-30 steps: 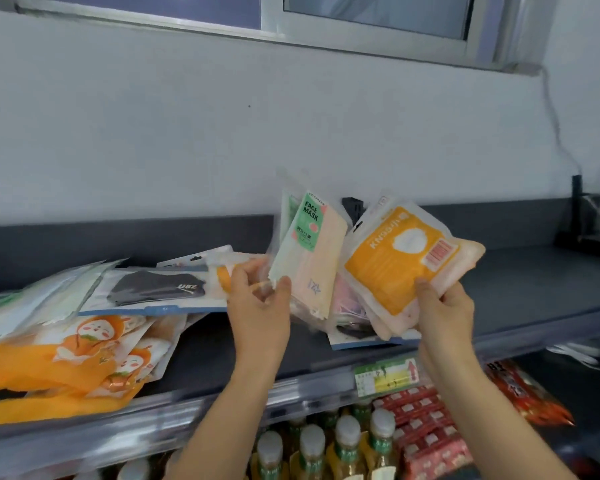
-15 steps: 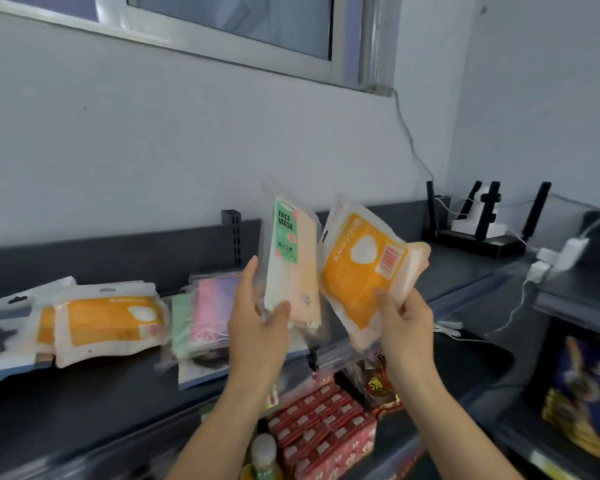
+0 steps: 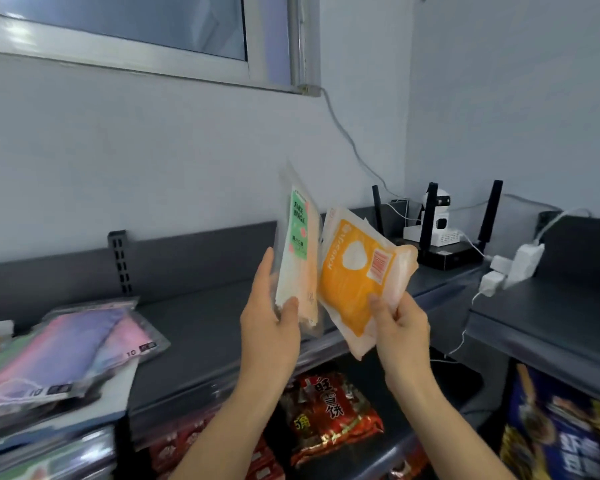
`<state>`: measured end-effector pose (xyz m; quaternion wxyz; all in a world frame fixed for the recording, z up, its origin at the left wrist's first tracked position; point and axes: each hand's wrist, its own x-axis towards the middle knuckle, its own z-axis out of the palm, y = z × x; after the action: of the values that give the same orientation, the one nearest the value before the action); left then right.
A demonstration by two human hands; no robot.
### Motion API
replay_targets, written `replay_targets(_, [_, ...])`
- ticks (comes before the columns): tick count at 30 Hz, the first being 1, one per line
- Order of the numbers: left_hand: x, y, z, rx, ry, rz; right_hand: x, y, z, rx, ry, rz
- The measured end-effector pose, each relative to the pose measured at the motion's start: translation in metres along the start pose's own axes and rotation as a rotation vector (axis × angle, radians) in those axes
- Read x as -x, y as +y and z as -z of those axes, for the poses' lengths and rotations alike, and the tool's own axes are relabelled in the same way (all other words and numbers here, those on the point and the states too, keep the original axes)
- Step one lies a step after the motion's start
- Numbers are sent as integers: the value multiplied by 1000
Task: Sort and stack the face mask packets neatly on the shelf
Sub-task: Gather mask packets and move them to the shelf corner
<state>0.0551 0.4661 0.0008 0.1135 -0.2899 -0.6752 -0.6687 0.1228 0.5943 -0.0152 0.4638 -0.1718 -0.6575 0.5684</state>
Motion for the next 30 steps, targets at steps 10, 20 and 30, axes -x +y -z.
replay_targets(10, [-52, -33, -57, 96, 138, 209, -76, 28, 30, 145, -48, 47])
replay_targets(20, [-97, -93, -76, -823, -371, 319, -157, 68, 26, 1439, -651, 429])
replay_targets(30, [-117, -92, -78, -1086, -885, 267, -217, 111, 10, 1093, -772, 83])
